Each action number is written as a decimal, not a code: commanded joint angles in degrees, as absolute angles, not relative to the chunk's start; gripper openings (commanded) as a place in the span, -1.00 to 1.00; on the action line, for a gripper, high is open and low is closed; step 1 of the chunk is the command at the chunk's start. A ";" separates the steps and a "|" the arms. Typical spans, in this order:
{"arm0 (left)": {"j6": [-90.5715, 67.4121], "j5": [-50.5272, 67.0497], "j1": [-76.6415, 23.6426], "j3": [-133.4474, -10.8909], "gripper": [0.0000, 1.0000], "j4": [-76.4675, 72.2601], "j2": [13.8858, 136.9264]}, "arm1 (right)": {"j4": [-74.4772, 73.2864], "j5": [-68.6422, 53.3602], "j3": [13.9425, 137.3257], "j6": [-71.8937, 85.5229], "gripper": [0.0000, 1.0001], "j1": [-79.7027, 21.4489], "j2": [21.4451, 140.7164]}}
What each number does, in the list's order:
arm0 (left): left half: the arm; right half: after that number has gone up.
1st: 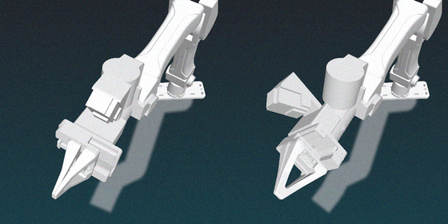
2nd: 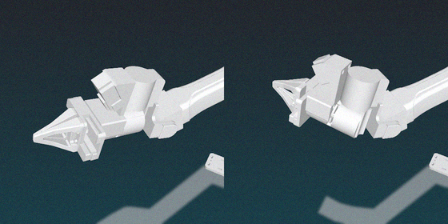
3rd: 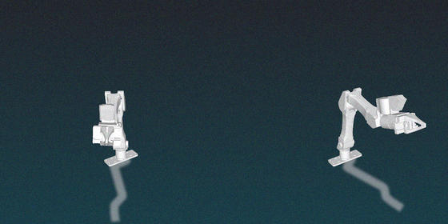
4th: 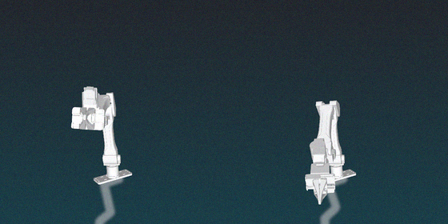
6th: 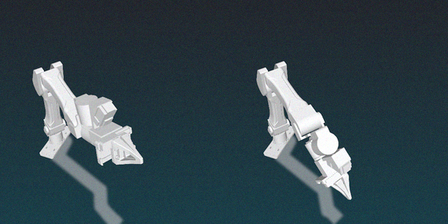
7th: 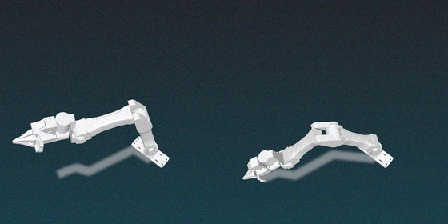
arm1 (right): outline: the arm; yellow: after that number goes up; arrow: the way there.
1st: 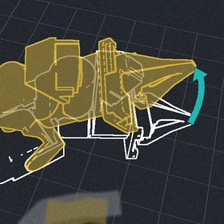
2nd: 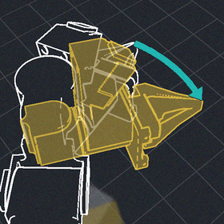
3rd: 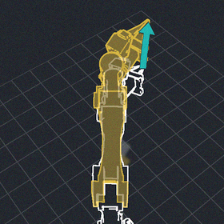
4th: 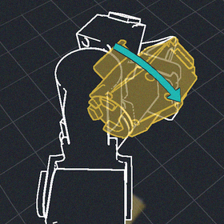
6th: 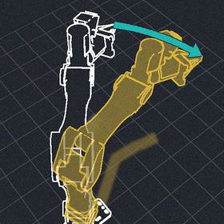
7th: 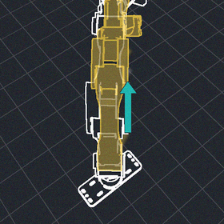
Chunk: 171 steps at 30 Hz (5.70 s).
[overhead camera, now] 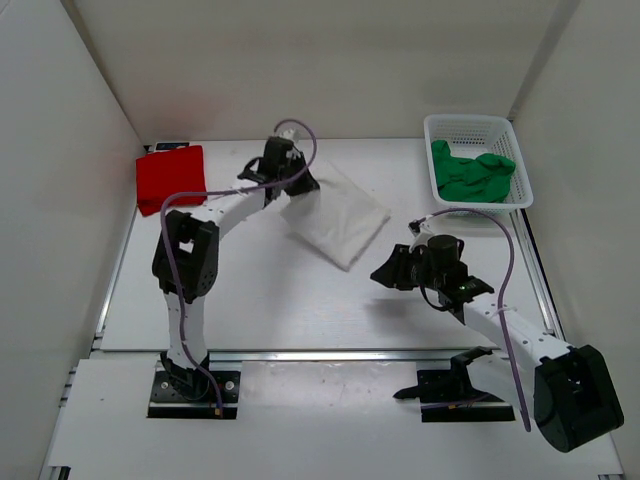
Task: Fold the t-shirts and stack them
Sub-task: Put the neatly folded tshirt into the corner of the board with the left arm, then grab crumpled tshirt from bin with the right arm, then move the tshirt to the center of the board, then flatten out the tshirt
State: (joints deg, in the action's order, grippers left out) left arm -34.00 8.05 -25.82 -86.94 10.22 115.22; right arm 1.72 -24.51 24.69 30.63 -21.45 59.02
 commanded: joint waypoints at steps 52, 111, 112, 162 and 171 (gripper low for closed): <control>-39.46 13.18 -54.14 -34.98 0.97 -16.69 86.22 | -22.06 0.45 99.92 17.67 -0.01 15.38 118.65; -41.76 24.45 -4.12 -24.60 0.95 -1.68 54.31 | 21.99 -23.19 51.77 37.37 -1.00 -22.24 74.84; -41.57 23.13 -5.61 -25.13 0.97 -1.67 55.27 | 18.93 -22.51 54.29 35.70 -1.00 -22.93 76.88; -35.51 2.99 -31.46 -37.44 0.34 0.61 71.45 | 1.23 -1.76 21.36 33.49 -0.37 -15.92 53.44; -33.14 0.09 -39.00 -45.07 0.34 1.76 79.71 | 1.49 -0.09 19.08 34.19 -0.07 -14.42 55.37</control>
State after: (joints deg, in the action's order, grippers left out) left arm -35.14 1.28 -34.96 -40.97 1.56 78.89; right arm 0.05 -1.69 20.29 33.58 -15.14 55.35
